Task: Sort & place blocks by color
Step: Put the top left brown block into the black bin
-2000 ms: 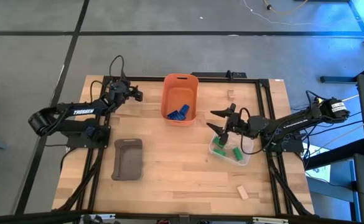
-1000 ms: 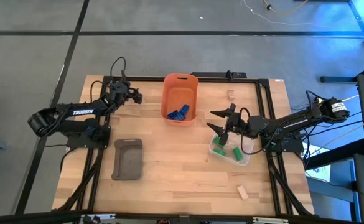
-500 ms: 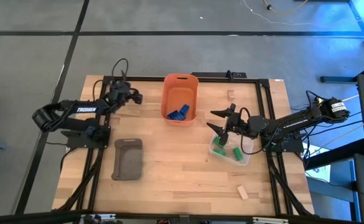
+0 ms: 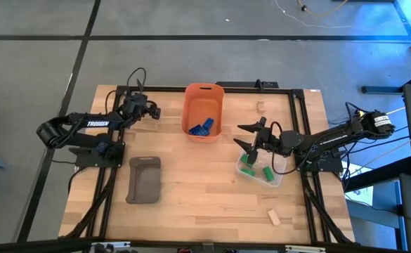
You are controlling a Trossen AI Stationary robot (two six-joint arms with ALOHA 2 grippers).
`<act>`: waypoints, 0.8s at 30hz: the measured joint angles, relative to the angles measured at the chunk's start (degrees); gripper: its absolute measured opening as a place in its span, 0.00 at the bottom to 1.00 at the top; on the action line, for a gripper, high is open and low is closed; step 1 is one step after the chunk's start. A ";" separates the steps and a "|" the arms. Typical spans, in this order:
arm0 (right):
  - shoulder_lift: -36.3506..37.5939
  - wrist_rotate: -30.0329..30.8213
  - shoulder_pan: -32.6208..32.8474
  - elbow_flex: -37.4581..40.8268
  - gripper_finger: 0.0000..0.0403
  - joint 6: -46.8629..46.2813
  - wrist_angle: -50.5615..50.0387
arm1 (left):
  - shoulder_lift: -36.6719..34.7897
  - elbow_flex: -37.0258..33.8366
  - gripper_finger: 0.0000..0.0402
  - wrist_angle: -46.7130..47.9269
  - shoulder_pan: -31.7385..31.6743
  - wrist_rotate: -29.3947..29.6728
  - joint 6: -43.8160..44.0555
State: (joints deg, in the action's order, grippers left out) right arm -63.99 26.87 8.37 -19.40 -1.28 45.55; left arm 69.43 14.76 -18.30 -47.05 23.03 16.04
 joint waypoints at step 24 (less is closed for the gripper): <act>0.00 -0.02 -0.01 0.00 0.71 -0.04 0.01 | 0.00 0.00 0.68 2.42 4.50 5.06 3.15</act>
State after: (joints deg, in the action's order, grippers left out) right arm -63.99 26.85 8.36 -19.40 -1.32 45.56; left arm 69.43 14.76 -15.88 -42.54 28.09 19.18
